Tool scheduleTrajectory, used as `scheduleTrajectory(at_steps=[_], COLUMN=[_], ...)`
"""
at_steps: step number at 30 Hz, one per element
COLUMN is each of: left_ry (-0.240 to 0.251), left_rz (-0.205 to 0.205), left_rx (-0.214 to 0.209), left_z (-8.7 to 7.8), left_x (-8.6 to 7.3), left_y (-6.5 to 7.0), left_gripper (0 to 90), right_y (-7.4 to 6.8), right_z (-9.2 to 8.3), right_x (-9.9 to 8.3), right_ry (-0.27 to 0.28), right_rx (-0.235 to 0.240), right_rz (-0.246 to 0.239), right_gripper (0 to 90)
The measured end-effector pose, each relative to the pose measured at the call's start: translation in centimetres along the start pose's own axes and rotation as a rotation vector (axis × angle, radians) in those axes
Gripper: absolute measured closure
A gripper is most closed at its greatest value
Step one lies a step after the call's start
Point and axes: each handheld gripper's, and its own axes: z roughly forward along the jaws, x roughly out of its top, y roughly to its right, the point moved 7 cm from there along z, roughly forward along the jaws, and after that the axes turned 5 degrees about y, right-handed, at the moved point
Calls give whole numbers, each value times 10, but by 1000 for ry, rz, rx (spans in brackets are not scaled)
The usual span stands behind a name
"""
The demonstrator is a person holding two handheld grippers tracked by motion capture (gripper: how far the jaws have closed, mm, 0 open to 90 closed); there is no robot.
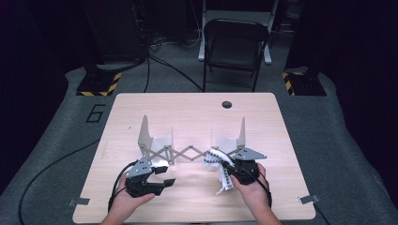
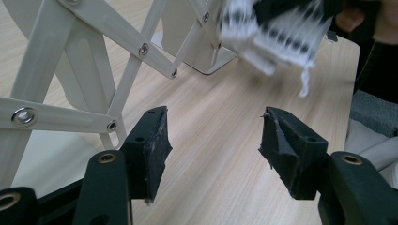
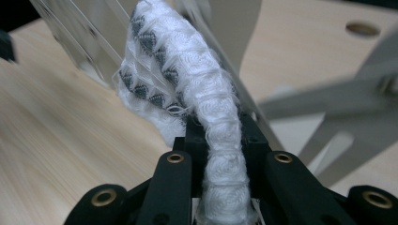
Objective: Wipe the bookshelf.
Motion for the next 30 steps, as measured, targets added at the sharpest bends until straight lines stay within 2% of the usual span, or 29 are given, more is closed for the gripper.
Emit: scheduleTrajectory(at_steps=[2,4,7,8,9,11,14,15,16,17,19,20,23,24,25,27,29,30], left_ry=[-2,-7,-3,-3,-3,1,7,0,0,0,0,0,1,0,0,-2,2,2], left_rz=[0,8,3,3,2,-4,-14,-6,-6,-7,-3,-3,-7,-7,-9,-7,-16,-16], left_rx=[-1,-4,-1,-1,0,3,4,3,3,6,6,6,3,4,5,10,8,8], left_z=[0,0,-1,-1,-1,-1,-1,-1,-1,-1,-1,-1,-1,-1,-1,-1,-2,-2], left_x=[0,0,-1,-1,-1,-1,-1,-1,-1,-1,-1,-1,-1,-2,-2,-3,-3,-3], left_y=[1,1,1,1,0,0,-1,-2,-2,-2,-1,-1,0,0,0,-1,-3,-3], left_gripper=[413,413,413,412,413,412,413,413,413,413,413,412,412,412,413,412,412,412], right_y=[-3,-10,-7,-7,-5,-6,-11,-19,-19,-26,-29,-29,-28,-28,-26,-27,-30,-30], right_z=[-3,-1,17,17,29,31,27,18,18,12,11,11,30,30,39,41,37,37], right_x=[6,8,-14,-14,-27,-28,-19,1,1,16,21,21,-1,-1,-13,-15,-6,-6], right_ry=[18,9,-81,-81,-124,-128,-104,-28,-28,25,37,37,-62,-62,-105,-119,-83,-83], right_rx=[0,10,13,13,2,11,21,29,29,33,28,28,28,28,23,30,37,37], right_rz=[-5,-28,-24,-24,-19,-25,-33,-48,-48,-65,-77,-77,-66,-66,-67,-66,-68,-68], right_gripper=[780,779,778,778,777,777,777,776,776,770,765,765,768,768,769,769,769,769])
